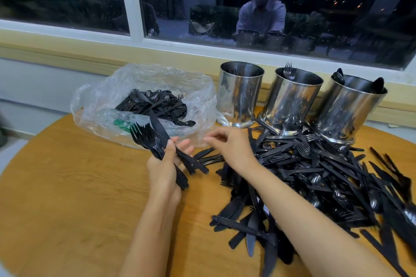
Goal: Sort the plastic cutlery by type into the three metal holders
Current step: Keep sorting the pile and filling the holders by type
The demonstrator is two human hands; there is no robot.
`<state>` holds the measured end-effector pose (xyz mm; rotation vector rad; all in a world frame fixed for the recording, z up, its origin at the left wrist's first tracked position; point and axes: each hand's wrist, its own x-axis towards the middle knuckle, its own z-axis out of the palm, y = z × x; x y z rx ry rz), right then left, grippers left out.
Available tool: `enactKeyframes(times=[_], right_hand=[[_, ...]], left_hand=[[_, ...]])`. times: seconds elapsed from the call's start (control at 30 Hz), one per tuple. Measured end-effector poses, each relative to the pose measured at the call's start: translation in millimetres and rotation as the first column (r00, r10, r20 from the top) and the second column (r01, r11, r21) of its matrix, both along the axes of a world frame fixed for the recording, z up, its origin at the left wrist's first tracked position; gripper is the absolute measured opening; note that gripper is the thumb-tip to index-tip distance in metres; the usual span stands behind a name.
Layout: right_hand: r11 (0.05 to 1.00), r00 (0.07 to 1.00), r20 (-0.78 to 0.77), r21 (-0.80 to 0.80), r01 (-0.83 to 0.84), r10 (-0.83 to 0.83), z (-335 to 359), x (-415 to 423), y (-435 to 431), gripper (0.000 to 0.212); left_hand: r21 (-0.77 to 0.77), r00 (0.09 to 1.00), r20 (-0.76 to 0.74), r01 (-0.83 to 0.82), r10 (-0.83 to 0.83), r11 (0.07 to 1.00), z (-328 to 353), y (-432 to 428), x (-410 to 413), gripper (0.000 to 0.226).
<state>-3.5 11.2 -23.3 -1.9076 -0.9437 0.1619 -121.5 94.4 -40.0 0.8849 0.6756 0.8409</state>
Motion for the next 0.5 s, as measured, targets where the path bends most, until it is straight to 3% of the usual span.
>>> enactKeyframes(times=[0.17, 0.5], right_hand=[[0.926, 0.963, 0.257, -0.340, 0.163, -0.075, -6, 65, -13, 0.013], [0.751, 0.879, 0.420, -0.650, 0.117, 0.226, -22, 88, -4, 0.026]], left_hand=[[0.007, 1.000, -0.002, -0.006, 0.006, 1.000, 1, -2, 0, 0.020], [0.014, 1.000, -0.013, 0.026, -0.025, 1.000, 1, -2, 0, 0.021]])
